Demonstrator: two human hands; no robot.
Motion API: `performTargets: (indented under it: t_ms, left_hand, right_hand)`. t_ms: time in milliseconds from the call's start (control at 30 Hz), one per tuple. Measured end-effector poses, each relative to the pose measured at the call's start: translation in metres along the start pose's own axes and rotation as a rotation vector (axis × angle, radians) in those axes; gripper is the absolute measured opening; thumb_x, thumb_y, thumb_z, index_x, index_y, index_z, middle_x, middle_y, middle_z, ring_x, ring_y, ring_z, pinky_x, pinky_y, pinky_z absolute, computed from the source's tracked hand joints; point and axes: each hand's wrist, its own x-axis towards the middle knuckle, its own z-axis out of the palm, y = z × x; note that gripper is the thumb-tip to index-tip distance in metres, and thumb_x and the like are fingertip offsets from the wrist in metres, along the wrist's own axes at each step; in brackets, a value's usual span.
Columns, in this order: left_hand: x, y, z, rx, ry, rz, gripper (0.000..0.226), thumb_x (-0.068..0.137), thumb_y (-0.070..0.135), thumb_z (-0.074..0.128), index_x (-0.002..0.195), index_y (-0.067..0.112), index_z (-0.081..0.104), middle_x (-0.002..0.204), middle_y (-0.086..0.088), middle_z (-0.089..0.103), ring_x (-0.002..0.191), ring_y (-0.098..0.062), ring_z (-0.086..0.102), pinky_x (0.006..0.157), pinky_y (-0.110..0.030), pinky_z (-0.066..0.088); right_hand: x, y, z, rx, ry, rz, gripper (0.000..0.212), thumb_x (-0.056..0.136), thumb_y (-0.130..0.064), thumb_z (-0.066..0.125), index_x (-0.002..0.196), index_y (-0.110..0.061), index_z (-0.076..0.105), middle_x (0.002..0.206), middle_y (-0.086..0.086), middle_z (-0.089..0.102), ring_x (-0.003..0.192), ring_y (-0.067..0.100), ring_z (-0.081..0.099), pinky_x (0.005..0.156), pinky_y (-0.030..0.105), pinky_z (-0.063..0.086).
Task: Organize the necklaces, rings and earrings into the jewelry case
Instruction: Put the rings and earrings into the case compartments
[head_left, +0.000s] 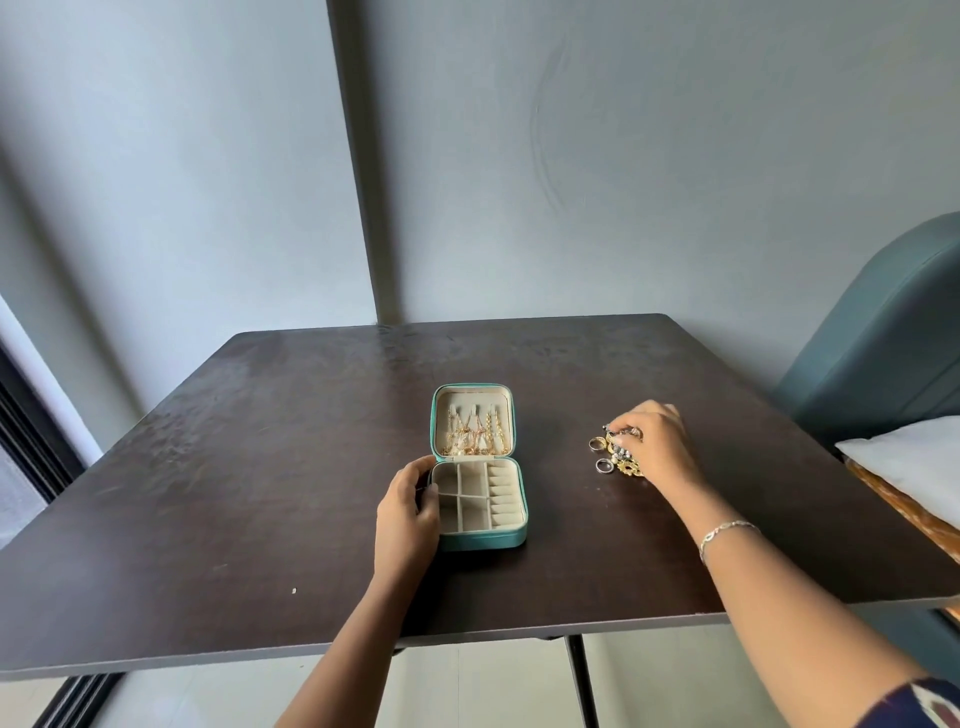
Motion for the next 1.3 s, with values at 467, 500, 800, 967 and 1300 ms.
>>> performTargets:
  t_ms: [467,500,800,967,1300]
  left_hand:
    - [0.000,-0.001,0.000,-0.030,0.001,0.010,0.029,0.091,0.003,0.049,0.116,0.013,0.059,0.112,-0.001,0.064,0.100,-0.014,0.058,0.087,-0.022,0.043]
    - [0.000,-0.001,0.000,-0.030,0.001,0.013,0.029,0.090,0.003,0.049,0.116,0.013,0.059,0.112,-0.001,0.064,0.100,-0.014,0.058,0.088,-0.022,0.042]
    - [-0.001,-0.001,0.000,-0.052,-0.014,0.017,0.033,0.090,0.001,0.048,0.119,0.016,0.056,0.116,0.003,0.061,0.103,-0.013,0.057,0.088,-0.022,0.042]
    - [-0.001,0.003,-0.001,-0.065,-0.040,0.069,0.029,0.089,-0.002,0.049,0.105,0.018,0.062,0.120,0.012,0.053,0.105,-0.009,0.054,0.091,-0.023,0.045]
    - [-0.002,0.007,-0.005,-0.095,-0.042,0.128,0.014,0.084,0.012,0.065,0.096,0.017,0.069,0.104,0.008,0.054,0.097,-0.004,0.053,0.079,-0.012,0.044]
  right_hand:
    - [0.013,-0.012,0.012,-0.175,-0.169,-0.010,0.012,0.074,-0.017,0.072,0.086,-0.016,0.072,0.101,0.006,0.061,0.102,0.027,0.048,0.082,0.031,0.038]
    - [0.013,-0.013,0.012,-0.176,-0.156,-0.019,0.011,0.073,-0.016,0.072,0.084,-0.016,0.070,0.098,0.005,0.061,0.100,0.026,0.049,0.079,0.030,0.036]
    - [-0.001,-0.036,-0.001,-0.001,-0.114,-0.065,0.015,0.070,-0.021,0.074,0.068,-0.021,0.059,0.076,0.003,0.061,0.078,0.025,0.057,0.064,0.029,0.035]
    - [-0.022,-0.091,-0.003,0.172,-0.197,-0.299,0.013,0.070,-0.019,0.075,0.072,-0.015,0.063,0.069,-0.007,0.063,0.065,0.011,0.056,0.062,0.025,0.042]
    - [-0.051,-0.132,0.027,0.273,-0.300,-0.519,0.018,0.069,-0.016,0.077,0.072,-0.011,0.060,0.072,-0.003,0.060,0.063,0.011,0.054,0.060,0.017,0.040]
